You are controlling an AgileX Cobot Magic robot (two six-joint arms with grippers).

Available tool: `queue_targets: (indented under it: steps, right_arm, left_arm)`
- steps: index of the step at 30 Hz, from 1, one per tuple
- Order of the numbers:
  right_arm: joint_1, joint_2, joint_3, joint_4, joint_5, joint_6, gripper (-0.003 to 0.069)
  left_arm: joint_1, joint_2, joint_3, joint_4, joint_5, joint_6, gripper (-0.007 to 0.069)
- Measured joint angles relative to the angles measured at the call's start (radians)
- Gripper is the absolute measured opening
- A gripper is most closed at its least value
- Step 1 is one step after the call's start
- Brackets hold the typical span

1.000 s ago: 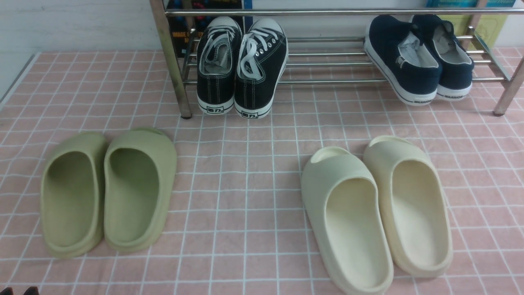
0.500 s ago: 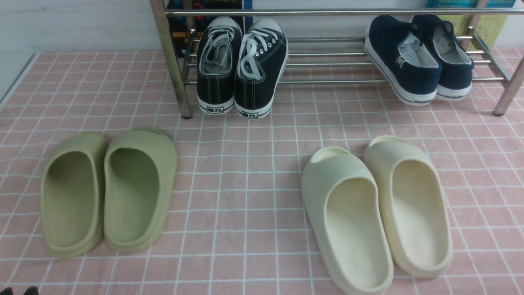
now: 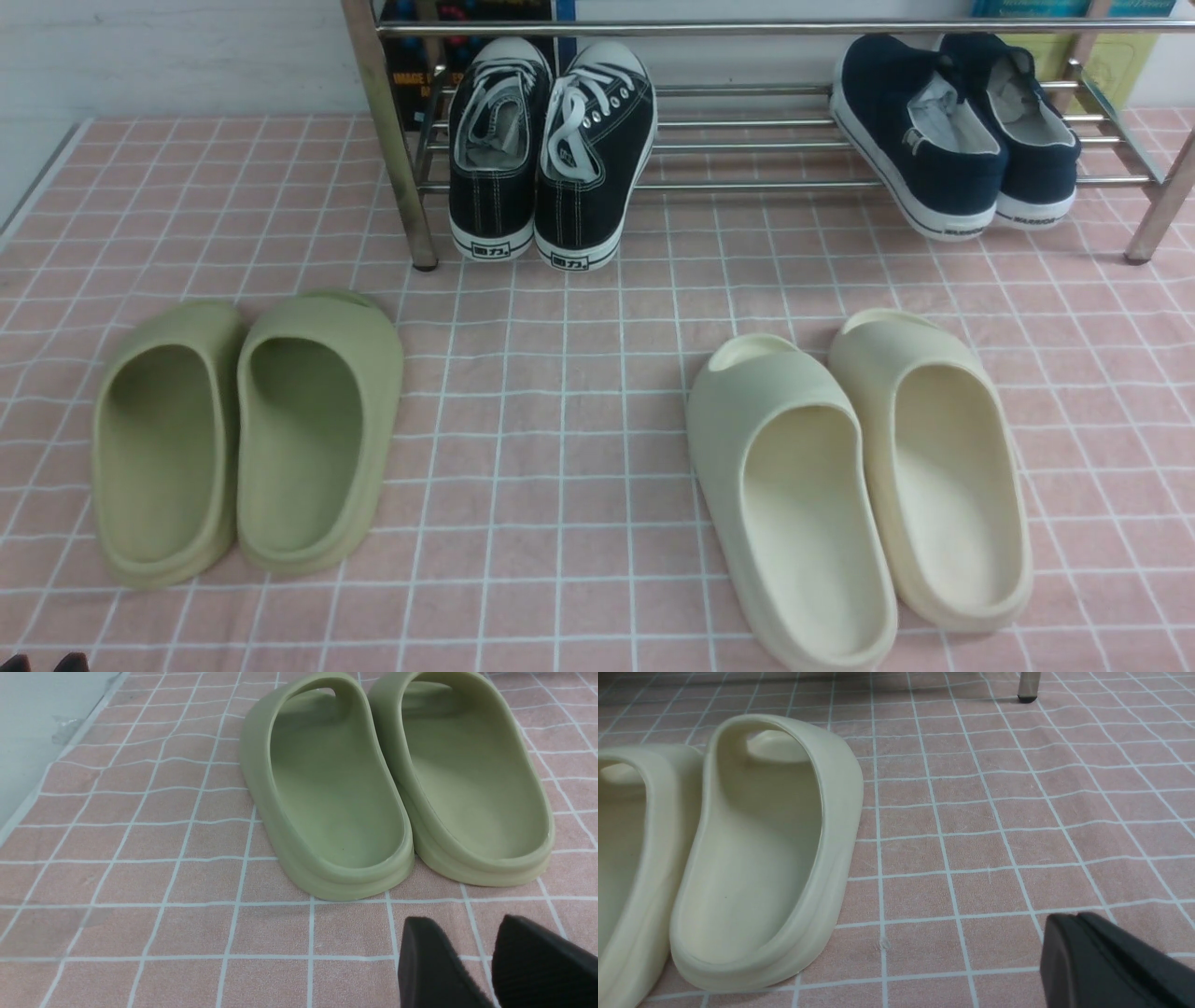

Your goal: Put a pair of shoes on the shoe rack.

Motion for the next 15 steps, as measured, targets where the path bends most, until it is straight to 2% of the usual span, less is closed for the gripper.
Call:
queue_targets:
  steps: [15]
  right_arm:
    - [0.0, 0.0, 0.0, 0.0, 0.0, 0.0, -0.0004]
  left_arm:
    - [0.0, 0.0, 0.0, 0.0, 0.0, 0.0, 0.0241]
